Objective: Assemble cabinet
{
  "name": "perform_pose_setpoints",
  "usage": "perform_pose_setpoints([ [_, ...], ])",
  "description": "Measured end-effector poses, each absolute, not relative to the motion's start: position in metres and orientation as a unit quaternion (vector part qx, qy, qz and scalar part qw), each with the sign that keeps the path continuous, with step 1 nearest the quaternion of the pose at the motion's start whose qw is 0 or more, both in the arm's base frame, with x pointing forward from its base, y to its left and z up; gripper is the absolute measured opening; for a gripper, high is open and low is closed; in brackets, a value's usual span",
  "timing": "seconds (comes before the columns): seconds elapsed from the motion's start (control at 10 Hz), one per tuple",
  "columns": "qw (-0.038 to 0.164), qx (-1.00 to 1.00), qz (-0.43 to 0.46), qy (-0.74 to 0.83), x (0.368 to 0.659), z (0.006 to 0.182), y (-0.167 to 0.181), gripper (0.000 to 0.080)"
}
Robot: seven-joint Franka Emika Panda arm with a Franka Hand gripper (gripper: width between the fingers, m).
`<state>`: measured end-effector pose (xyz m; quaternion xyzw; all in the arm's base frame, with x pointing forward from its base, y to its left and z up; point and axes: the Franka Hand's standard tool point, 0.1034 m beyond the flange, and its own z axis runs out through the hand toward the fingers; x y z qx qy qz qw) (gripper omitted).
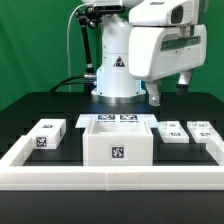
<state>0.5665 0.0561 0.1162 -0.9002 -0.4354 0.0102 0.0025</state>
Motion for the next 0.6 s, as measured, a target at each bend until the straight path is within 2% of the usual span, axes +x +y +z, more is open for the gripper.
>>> perform_pose_setpoints([
  [0.6, 0.003, -0.900, 0.010, -0.435, 0.5664, 0.1161, 0.0561, 0.0797],
])
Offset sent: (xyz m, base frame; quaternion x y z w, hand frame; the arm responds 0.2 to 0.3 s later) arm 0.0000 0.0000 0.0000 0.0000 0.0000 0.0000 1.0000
